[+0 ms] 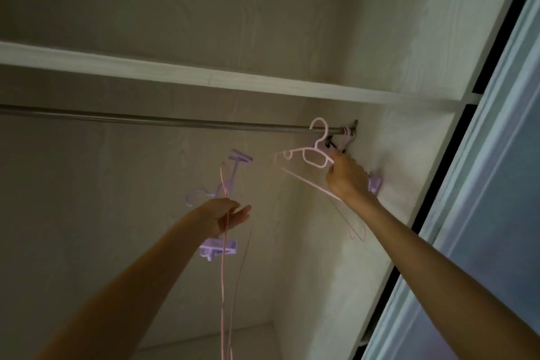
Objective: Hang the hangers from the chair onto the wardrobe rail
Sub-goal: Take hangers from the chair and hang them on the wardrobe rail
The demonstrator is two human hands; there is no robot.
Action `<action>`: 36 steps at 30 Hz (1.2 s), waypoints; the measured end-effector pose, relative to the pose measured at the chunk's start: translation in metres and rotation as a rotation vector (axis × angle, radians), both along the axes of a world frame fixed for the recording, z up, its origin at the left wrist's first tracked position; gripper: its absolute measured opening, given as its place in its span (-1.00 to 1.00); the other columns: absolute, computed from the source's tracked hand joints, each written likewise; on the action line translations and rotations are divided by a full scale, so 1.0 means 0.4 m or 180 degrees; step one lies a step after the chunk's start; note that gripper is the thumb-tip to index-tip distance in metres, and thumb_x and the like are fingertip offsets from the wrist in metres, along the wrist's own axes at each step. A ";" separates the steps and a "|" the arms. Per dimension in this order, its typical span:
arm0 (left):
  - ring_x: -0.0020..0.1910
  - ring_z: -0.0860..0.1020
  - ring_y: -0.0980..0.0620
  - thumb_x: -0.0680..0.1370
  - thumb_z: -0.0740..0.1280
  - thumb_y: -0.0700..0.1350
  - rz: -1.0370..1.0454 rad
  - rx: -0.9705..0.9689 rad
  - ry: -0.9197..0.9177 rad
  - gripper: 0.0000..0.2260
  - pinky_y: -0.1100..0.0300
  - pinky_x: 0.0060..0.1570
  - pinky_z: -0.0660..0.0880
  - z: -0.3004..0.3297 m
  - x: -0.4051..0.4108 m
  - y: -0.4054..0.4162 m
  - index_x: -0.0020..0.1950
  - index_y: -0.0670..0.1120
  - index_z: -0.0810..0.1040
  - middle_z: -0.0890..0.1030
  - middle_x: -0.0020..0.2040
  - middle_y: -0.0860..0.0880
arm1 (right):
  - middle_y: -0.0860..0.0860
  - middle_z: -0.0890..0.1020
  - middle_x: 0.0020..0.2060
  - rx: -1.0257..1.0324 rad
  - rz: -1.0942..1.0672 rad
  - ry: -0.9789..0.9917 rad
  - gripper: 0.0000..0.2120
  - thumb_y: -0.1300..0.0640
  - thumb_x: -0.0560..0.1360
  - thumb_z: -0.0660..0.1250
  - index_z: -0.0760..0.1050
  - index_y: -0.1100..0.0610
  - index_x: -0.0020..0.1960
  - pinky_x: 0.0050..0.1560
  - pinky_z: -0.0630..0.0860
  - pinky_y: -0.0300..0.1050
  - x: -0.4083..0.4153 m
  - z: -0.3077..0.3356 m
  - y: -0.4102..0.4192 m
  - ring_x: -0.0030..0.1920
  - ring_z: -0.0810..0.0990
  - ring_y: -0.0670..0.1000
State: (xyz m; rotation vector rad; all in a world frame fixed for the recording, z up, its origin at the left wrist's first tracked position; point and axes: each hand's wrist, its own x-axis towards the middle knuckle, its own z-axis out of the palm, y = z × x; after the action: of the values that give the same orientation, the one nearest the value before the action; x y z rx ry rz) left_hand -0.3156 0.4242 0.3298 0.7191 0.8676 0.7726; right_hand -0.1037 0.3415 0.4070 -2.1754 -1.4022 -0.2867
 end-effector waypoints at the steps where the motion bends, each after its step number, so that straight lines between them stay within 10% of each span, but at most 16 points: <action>1: -0.62 0.58 0.00 0.60 0.11 -0.37 -0.0036 -0.0032 -0.0003 -0.78 0.19 -0.63 0.53 0.004 0.008 0.015 -0.25 -0.24 0.31 0.56 -0.46 -0.18 | 0.17 0.56 0.12 -0.0028 -0.0037 -0.0112 -0.65 0.23 0.62 0.06 0.30 0.06 0.38 -0.20 0.34 -0.12 0.010 0.007 0.029 0.05 0.57 0.18; 9: -0.62 0.58 0.00 0.60 0.13 -0.36 -0.0186 -0.0048 0.0091 -0.74 0.19 -0.62 0.53 0.002 0.049 0.108 -0.29 -0.23 0.31 0.54 -0.60 -0.14 | 0.14 0.57 0.17 -0.0272 -0.0282 -0.0393 -0.64 0.24 0.58 0.12 0.33 0.14 0.37 0.12 0.44 0.00 0.040 -0.031 0.197 0.17 0.53 0.16; 14: -0.62 0.58 -0.01 0.60 0.11 -0.38 -0.0200 0.0012 0.0120 -0.74 0.15 -0.62 0.52 -0.007 0.056 0.140 -0.29 -0.23 0.30 0.42 -0.30 -0.14 | 0.17 0.55 0.17 -0.0583 -0.0072 -0.0333 -0.68 0.23 0.59 0.08 0.34 0.15 0.33 0.00 0.46 0.00 0.035 -0.063 0.206 0.14 0.55 0.17; 17: -0.62 0.58 -0.02 0.60 0.12 -0.38 -0.0238 0.0032 0.0168 -0.74 0.14 -0.63 0.52 -0.007 0.054 0.154 -0.29 -0.23 0.30 0.39 -0.29 -0.14 | 0.14 0.56 0.15 -0.0035 0.0020 -0.0499 -0.71 0.18 0.59 0.14 0.33 0.18 0.30 -0.21 0.43 -0.09 0.040 -0.042 0.227 0.05 0.59 0.13; 20: -0.61 0.59 -0.02 0.60 0.12 -0.38 -0.0277 0.0048 0.0223 -0.74 0.14 -0.64 0.52 -0.003 0.057 0.167 -0.29 -0.24 0.30 0.40 -0.28 -0.15 | 0.16 0.41 0.30 0.0539 0.0238 -0.0326 -0.59 0.15 0.57 0.19 0.24 0.15 0.39 0.05 0.54 0.01 0.060 0.000 0.278 0.19 0.50 0.14; 36: -0.59 0.60 -0.01 0.59 0.16 -0.38 -0.0371 0.0016 0.0508 -0.81 0.14 -0.62 0.54 -0.006 0.108 0.217 -0.23 -0.25 0.32 0.47 -0.26 -0.17 | 0.18 0.33 0.37 -0.0413 -0.0409 -0.2059 -0.41 0.02 0.47 0.32 0.23 0.10 0.44 0.41 0.12 0.07 0.339 0.029 0.285 0.40 0.23 0.19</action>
State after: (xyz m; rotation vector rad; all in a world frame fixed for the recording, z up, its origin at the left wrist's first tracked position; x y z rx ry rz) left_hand -0.2724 0.5108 0.3273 0.8368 0.9590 0.6197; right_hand 0.0320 0.4555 0.4185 -2.3964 -1.6371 -1.0479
